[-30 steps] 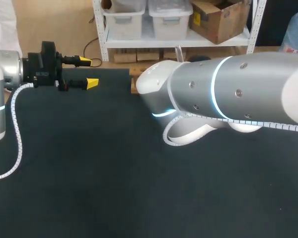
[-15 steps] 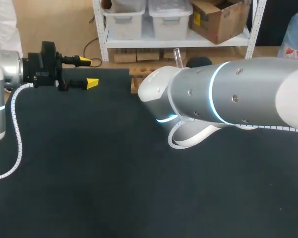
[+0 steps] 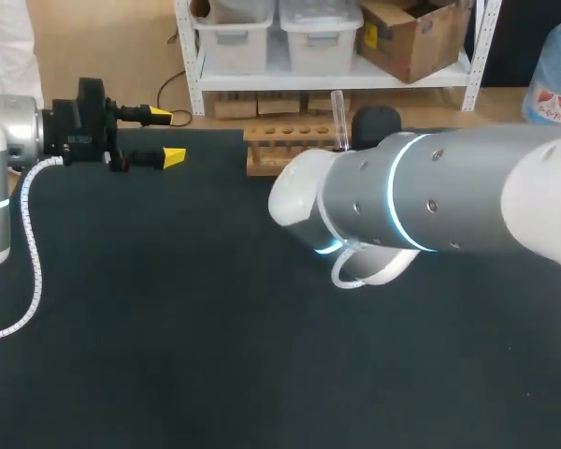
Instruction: Grasp the test tube, adjust it, and insert it.
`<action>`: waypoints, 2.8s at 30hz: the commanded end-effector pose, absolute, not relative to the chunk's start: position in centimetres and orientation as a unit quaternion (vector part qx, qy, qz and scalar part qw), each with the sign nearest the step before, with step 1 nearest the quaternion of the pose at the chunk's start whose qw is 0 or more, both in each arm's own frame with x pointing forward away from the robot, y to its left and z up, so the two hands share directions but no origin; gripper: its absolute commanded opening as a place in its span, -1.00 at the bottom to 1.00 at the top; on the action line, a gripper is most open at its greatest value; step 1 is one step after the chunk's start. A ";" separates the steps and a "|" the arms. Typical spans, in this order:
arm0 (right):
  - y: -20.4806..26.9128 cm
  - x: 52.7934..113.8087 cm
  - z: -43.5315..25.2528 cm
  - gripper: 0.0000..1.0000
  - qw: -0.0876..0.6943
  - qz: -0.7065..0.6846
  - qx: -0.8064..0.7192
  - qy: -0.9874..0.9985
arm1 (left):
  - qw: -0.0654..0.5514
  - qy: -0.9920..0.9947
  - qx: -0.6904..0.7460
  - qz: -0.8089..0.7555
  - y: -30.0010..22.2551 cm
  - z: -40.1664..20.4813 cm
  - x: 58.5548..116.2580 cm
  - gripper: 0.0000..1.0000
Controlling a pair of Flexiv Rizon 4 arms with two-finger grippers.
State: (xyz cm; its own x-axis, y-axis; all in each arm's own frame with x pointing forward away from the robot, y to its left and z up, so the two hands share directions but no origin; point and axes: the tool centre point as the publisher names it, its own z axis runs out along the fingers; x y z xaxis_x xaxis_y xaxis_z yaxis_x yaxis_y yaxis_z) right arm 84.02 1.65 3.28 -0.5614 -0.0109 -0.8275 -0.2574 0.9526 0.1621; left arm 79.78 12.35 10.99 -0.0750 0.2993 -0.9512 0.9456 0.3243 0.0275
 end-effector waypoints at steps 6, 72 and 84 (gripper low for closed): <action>1.4 84.1 5.1 -1.00 0.330 0.112 -0.098 0.932 | 0.488 0.652 0.475 -0.332 12.4 10.9 79.6 1.00; 1.3 81.2 6.1 -1.00 0.307 0.106 -0.070 0.943 | 0.488 0.652 0.475 -0.332 12.4 10.9 79.6 1.00; -1.2 79.7 8.7 -1.00 0.390 0.076 -0.019 0.917 | 0.488 0.652 0.475 -0.332 12.4 10.9 79.6 1.00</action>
